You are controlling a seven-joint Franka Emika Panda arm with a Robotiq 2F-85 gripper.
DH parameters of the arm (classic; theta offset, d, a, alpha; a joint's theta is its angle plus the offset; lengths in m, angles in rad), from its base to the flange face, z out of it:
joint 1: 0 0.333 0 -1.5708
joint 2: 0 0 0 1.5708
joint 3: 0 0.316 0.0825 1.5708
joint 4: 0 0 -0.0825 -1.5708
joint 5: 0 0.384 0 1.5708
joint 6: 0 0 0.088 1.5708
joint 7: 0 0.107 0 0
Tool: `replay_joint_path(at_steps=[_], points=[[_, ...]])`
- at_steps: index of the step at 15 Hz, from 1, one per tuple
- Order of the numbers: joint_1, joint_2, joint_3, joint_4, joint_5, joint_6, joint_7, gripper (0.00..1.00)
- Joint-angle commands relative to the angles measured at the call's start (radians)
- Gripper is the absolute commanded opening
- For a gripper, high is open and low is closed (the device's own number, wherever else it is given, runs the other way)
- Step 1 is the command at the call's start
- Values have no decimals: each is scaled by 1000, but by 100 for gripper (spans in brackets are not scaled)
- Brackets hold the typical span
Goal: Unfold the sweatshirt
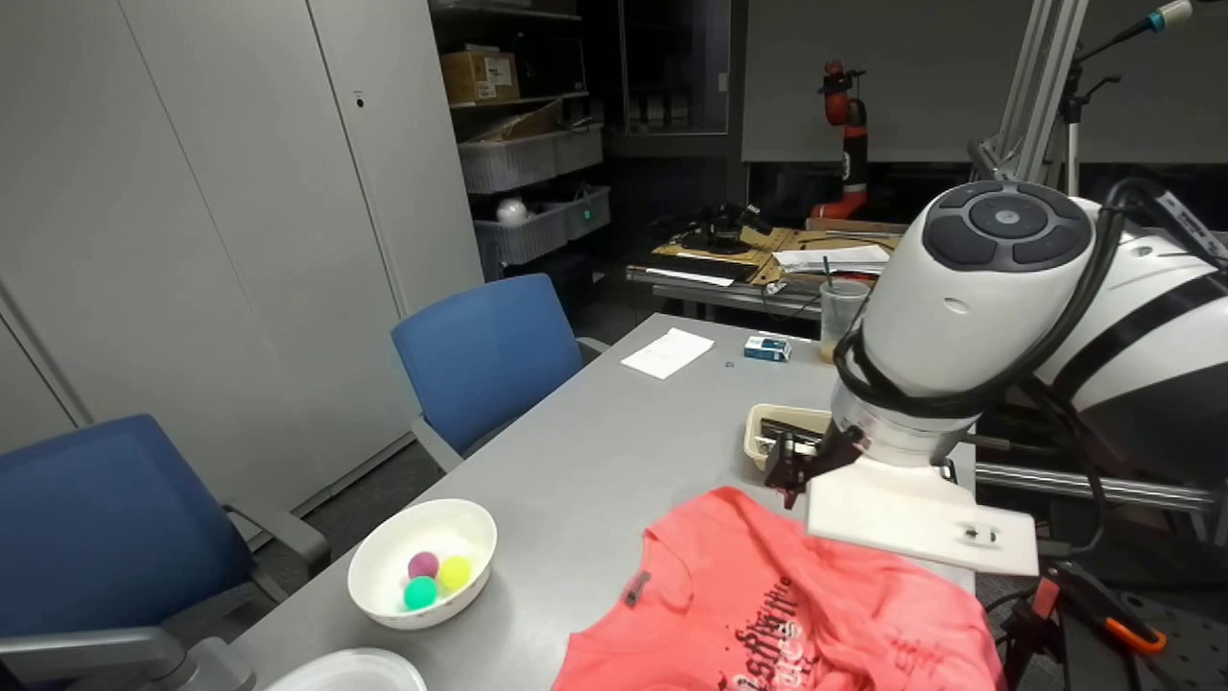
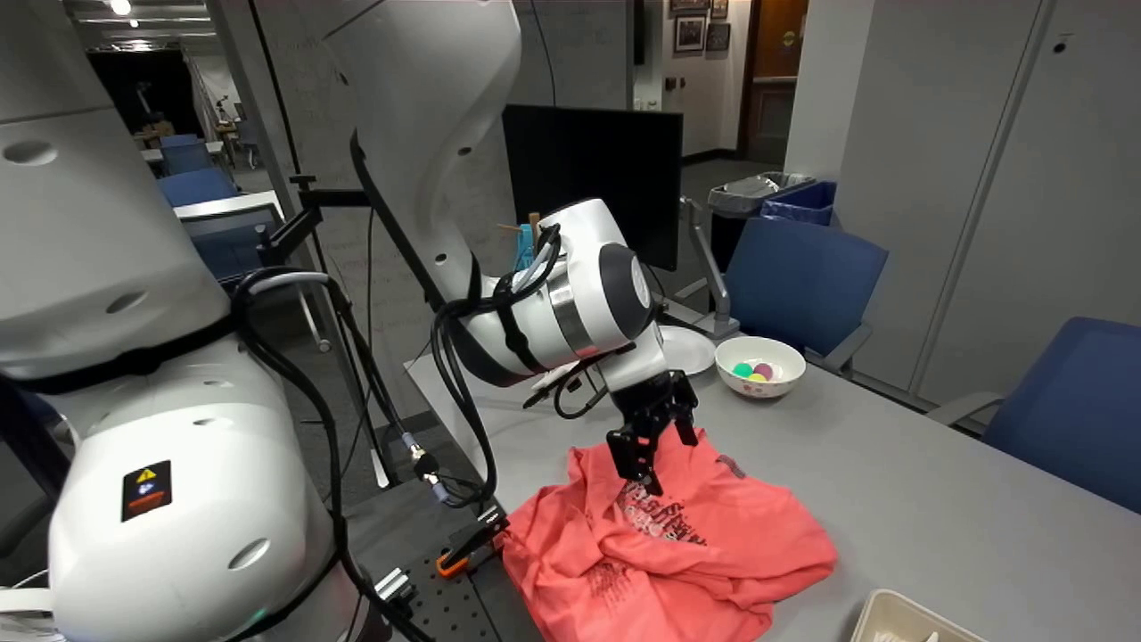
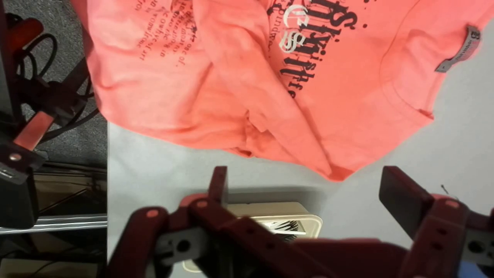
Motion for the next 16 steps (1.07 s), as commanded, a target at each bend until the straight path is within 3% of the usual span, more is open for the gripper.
replay_joint_path(at_steps=[1, 3, 6, 9, 16], points=[[0, 0, 0, 0, 0, 0, 0, 100], [0, 0, 0, 0, 0, 0, 0, 100], [4, -87, 20, 16, -147, -8, 49, 100], [6, -132, 30, 60, -229, -14, 8, 100], [5, -214, 22, 110, -214, -24, -122, 100]])
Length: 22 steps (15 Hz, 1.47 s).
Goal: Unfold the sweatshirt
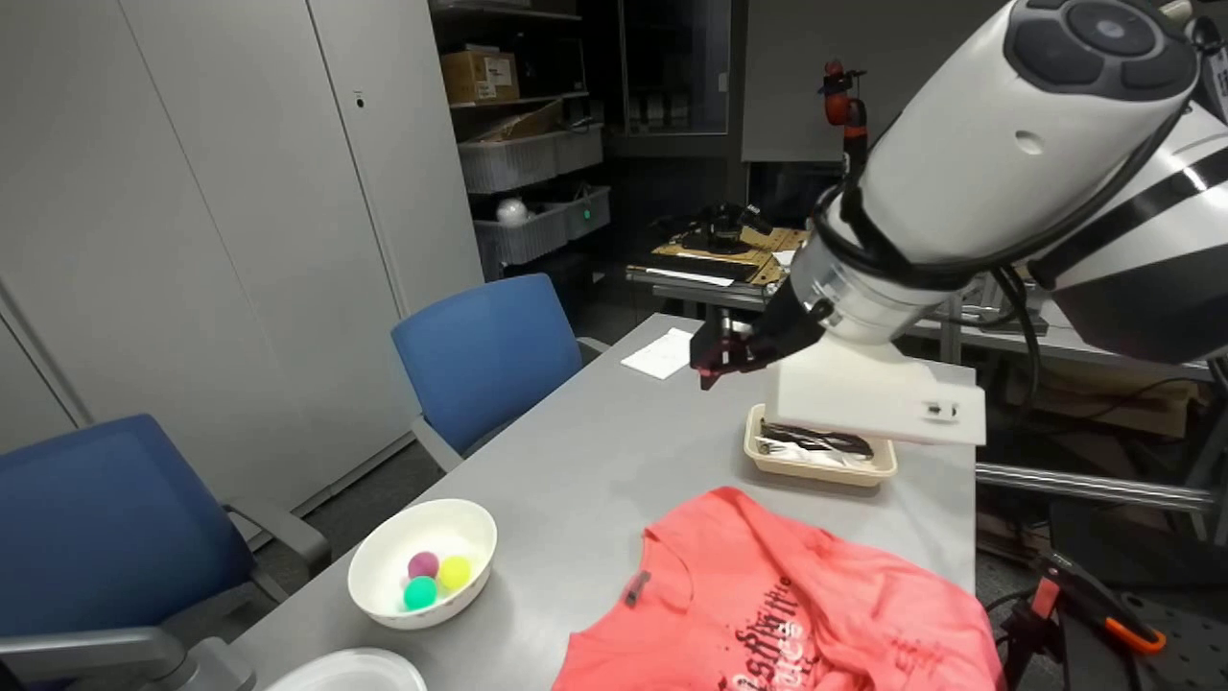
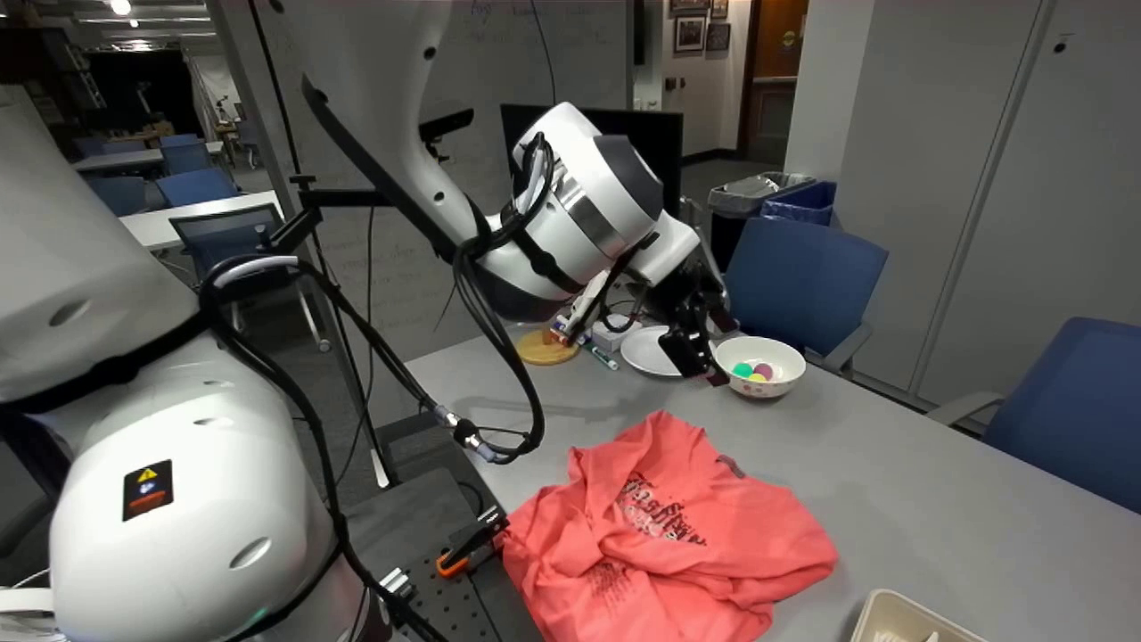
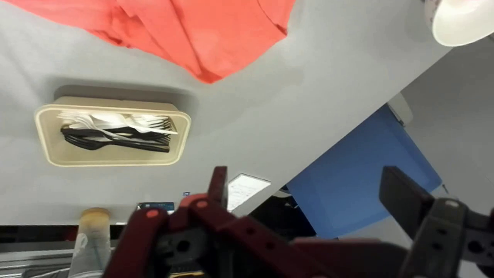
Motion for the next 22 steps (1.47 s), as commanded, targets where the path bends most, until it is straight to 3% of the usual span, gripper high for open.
replay_joint_path(at_steps=[1, 7, 9, 10, 11, 14, 15, 16, 18, 20, 21, 22], points=[[1, -54, -5, -5, 3, -24, -72, 100], [19, -127, -16, -91, 76, -66, -199, 100], [5, -161, 5, -130, 171, -79, -321, 100], [25, -214, 2, -173, 257, -96, -414, 100], [116, -153, -68, -98, 324, -135, -485, 100], [212, -265, -104, -104, 486, -259, -639, 100], [235, -300, -107, -98, 509, -307, -660, 100], [209, -402, -71, -177, 497, -328, -660, 100], [288, -429, -95, -103, 519, -447, -688, 100], [330, -521, -88, -101, 540, -551, -704, 100], [319, -585, -58, -132, 533, -592, -683, 100], [185, -451, 30, -100, 583, -471, -715, 100]])
